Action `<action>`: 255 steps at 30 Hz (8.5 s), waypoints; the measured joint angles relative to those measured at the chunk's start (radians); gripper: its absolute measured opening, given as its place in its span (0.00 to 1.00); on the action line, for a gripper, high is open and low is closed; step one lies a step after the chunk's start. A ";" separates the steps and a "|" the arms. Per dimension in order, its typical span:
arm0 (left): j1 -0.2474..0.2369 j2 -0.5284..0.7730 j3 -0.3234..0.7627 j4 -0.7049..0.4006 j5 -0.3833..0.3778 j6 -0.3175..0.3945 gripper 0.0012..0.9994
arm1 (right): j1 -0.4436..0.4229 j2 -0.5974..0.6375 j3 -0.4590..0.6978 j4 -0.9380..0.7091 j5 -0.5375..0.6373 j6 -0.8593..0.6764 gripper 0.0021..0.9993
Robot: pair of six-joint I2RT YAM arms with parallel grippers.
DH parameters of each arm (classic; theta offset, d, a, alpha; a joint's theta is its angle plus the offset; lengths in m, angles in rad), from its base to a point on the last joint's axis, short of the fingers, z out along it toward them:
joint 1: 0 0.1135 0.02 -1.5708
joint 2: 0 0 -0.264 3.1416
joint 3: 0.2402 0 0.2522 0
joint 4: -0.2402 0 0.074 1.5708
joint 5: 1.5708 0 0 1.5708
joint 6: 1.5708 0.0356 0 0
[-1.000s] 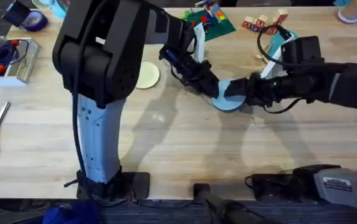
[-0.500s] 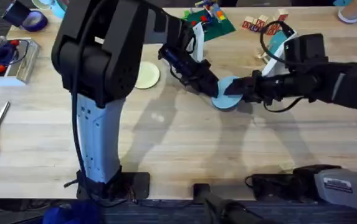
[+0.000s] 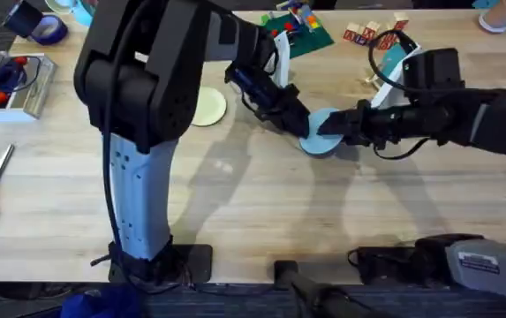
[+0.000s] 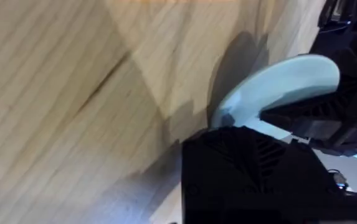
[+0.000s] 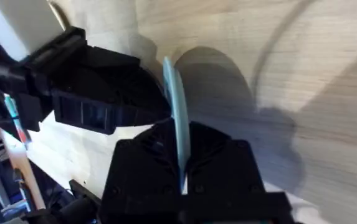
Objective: Pick up the plates from the table one by one and place each into a slot on the dish rack.
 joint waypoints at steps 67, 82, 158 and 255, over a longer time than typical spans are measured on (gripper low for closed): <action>0.296 -0.849 0.197 -0.549 -0.726 0.060 0.04 | 0.011 -0.146 0.911 -0.857 0.592 -0.862 0.04; 0.296 -0.848 0.197 -0.568 -0.726 0.067 0.99 | 0.011 -0.210 0.918 -0.860 0.649 -0.888 0.04; 0.296 -0.849 0.197 -0.758 -0.728 0.070 0.99 | -0.094 -0.161 0.919 -0.727 0.674 -1.060 0.03; 0.296 -0.848 0.197 -0.758 -0.728 0.070 0.99 | -0.154 -0.011 0.808 -0.695 0.690 -0.972 0.03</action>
